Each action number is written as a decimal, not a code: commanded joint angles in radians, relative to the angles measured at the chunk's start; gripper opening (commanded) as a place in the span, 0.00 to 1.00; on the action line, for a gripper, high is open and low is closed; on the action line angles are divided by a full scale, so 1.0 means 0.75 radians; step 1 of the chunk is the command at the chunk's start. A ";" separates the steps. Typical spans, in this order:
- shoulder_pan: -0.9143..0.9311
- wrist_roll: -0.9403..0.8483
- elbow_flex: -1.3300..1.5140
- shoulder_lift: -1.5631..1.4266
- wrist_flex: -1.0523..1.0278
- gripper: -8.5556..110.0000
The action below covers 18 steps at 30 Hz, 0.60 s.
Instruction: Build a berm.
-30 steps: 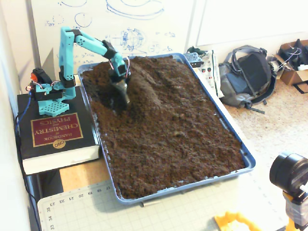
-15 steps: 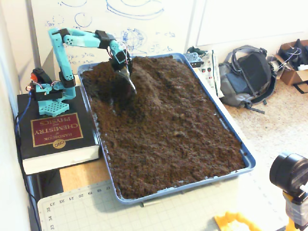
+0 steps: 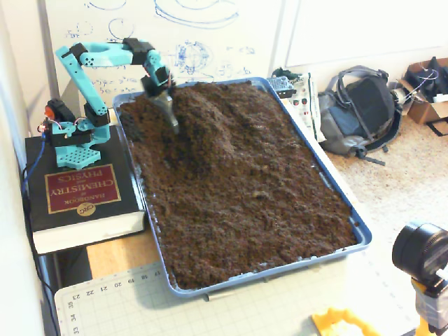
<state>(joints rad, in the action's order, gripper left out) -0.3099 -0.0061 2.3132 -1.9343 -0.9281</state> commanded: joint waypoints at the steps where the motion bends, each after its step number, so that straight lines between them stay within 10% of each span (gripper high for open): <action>1: -0.035 0.070 0.063 -0.084 -0.008 0.07; 18: -0.256 0.460 0.123 0.194 0.270 0.07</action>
<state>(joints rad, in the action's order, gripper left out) -0.4725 0.3160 2.4099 -1.8055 -0.7977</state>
